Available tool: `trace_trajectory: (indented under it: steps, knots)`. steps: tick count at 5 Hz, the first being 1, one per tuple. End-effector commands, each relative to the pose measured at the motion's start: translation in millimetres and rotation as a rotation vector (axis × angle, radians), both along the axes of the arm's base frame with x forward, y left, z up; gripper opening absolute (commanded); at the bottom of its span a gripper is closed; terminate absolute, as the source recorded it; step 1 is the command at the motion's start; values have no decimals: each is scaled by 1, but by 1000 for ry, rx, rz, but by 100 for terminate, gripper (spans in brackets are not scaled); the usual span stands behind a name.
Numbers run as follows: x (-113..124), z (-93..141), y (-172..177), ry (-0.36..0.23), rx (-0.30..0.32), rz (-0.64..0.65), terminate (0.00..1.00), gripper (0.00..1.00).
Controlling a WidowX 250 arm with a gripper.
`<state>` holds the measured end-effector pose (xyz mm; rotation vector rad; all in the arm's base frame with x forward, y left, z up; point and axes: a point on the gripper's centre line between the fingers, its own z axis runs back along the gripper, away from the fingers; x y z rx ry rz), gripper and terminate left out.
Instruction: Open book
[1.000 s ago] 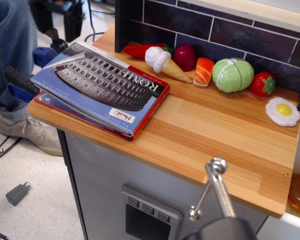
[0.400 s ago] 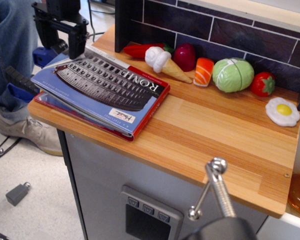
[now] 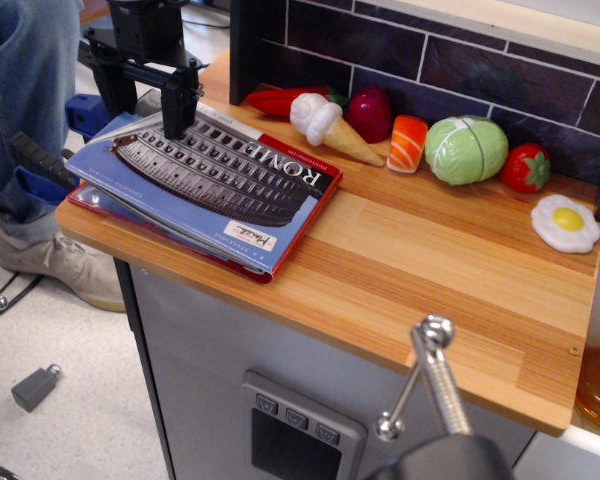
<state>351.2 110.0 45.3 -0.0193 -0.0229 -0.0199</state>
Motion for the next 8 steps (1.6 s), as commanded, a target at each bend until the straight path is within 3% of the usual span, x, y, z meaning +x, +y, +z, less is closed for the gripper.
trace_trajectory:
  steps: [1, 2, 3, 4, 5, 7, 8]
  knots:
    - [17, 56, -54, -96, -126, 7, 0, 100]
    - [15, 94, -91, -73, -344, 77, 0, 100]
    - [20, 112, -124, -78, -439, 136, 0, 100]
    - [15, 123, -167, -70, -494, 120, 0, 100]
    - [17, 127, -204, -25, -532, 103, 0, 100]
    - [10, 128, -255, 14, -494, 103, 0, 100]
    - [-5, 121, -277, 14, -406, 105, 0, 100]
